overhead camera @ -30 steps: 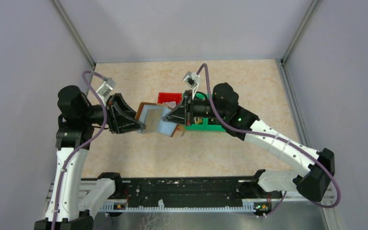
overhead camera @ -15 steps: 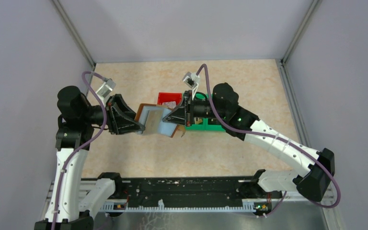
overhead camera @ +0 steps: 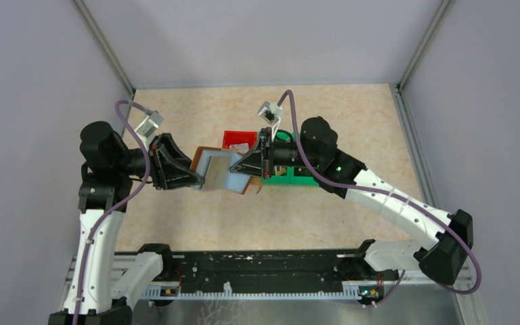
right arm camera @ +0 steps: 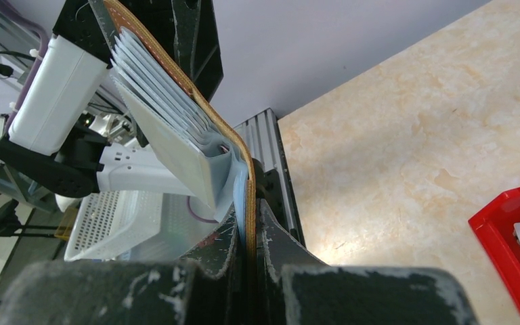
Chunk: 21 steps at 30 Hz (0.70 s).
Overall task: Take the credit cards out of the card holder
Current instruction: Remove the credit card from the card holder.
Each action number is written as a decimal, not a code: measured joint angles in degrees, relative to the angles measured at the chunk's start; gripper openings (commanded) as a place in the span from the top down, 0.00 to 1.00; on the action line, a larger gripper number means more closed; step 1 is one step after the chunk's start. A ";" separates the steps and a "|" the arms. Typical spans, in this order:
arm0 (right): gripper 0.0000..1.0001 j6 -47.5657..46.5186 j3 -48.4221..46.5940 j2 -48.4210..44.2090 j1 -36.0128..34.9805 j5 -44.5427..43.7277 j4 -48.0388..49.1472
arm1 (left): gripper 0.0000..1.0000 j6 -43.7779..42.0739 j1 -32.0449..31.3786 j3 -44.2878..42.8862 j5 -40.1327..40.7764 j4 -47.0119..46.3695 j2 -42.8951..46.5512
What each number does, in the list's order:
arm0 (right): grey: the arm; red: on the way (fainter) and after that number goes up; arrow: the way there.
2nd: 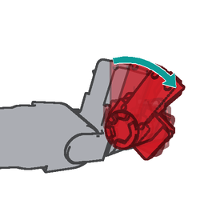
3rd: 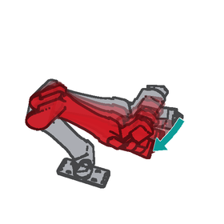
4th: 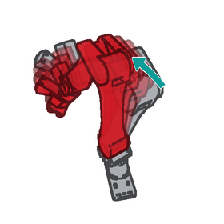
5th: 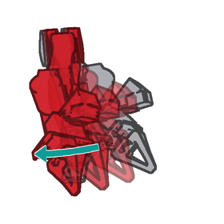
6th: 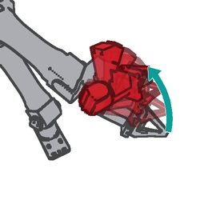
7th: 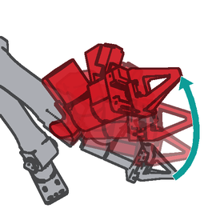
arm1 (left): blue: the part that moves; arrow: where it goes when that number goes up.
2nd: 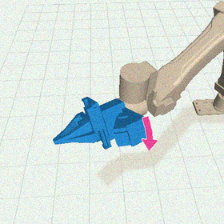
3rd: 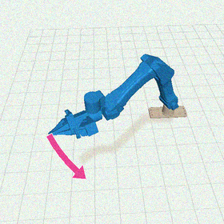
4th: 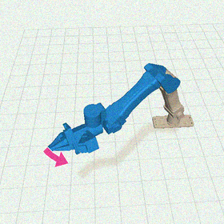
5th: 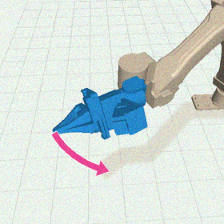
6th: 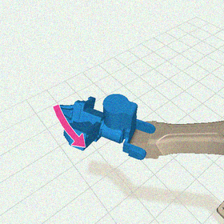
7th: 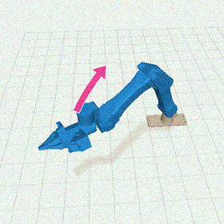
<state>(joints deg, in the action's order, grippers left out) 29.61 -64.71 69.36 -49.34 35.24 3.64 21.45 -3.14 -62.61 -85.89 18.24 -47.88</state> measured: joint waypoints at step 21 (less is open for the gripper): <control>1.00 2.60 -0.17 0.17 0.09 -1.11 0.20 | 0.59 2.82 0.02 1.18 1.88 -2.80 0.42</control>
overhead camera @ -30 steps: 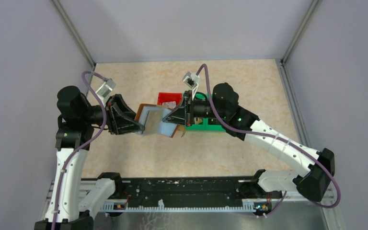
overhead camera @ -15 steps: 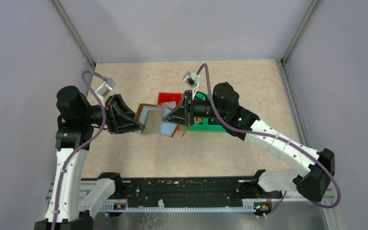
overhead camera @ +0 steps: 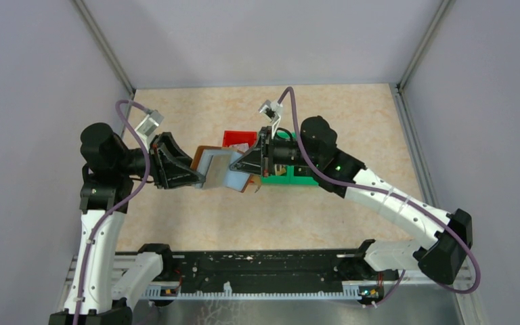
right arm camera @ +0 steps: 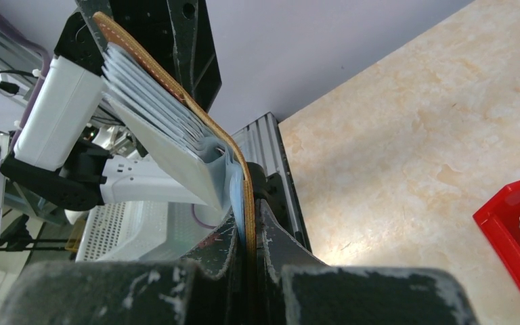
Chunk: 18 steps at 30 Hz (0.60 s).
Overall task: Take the credit cards out of the card holder
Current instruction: Remove the credit card from the card holder.
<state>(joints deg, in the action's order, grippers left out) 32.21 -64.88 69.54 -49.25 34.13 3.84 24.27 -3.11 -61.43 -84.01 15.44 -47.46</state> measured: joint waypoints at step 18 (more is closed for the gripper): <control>1.00 0.79 0.00 0.52 -0.48 -1.01 0.37 | 0.60 -0.09 0.00 1.57 3.10 -0.24 0.81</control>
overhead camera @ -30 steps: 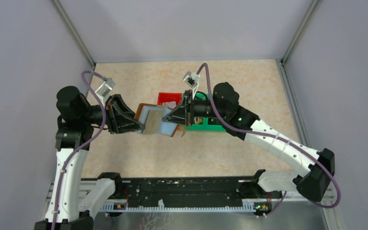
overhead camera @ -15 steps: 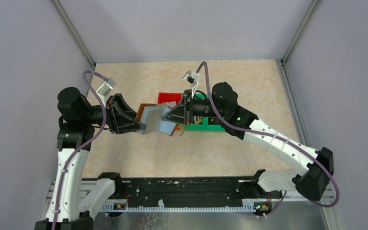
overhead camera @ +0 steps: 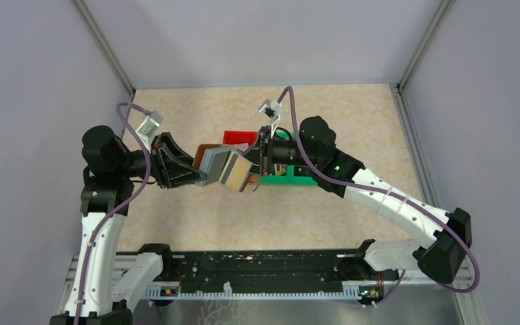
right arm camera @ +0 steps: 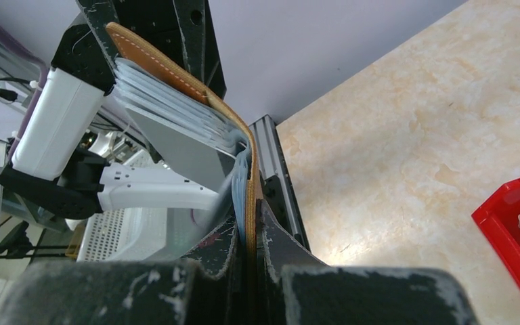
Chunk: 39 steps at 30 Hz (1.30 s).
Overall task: Take the credit cards out of the card holder
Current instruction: Remove the credit card from the card holder.
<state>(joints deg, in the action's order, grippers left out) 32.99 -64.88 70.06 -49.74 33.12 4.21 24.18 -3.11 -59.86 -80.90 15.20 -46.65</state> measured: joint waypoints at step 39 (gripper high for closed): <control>0.48 1.38 2.23 -2.21 1.70 4.90 5.86 | 0.98 -1.68 -0.13 -0.31 1.53 2.73 0.31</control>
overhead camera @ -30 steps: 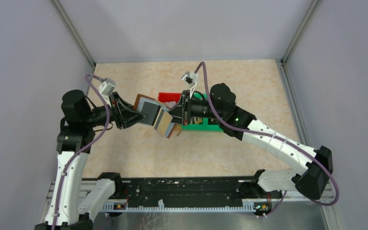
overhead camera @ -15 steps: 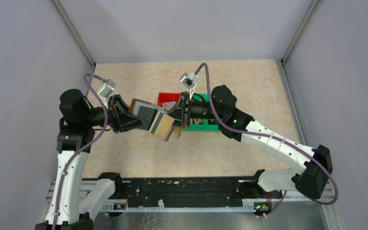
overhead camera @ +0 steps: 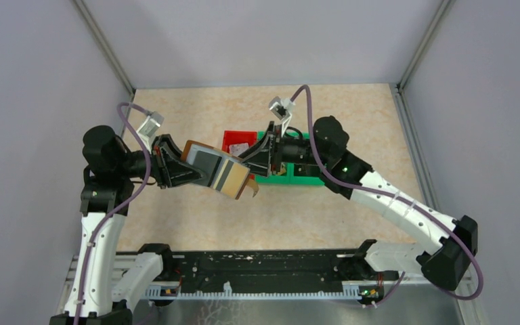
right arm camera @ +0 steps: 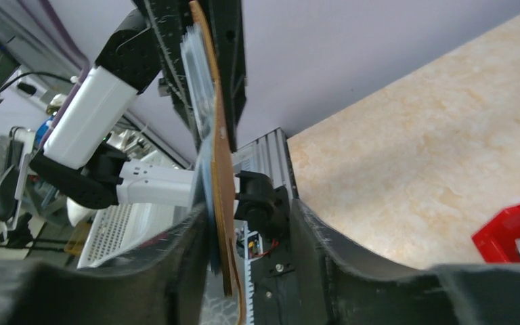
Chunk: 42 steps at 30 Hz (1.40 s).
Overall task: Take the credit cards out of the card holder
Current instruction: Remove the credit card from the card holder.
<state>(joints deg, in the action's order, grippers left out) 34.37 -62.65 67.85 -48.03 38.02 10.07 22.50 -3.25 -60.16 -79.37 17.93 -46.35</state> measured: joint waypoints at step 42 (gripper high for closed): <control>1.00 7.72 -10.86 13.57 -1.33 8.63 12.31 | 0.77 10.29 0.04 2.73 -2.80 -7.28 -0.35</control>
<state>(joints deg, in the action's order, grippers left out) 42.09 -73.52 81.43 -49.36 46.65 22.37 32.80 -3.20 -57.43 -82.17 10.66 -46.70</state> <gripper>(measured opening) 0.073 0.269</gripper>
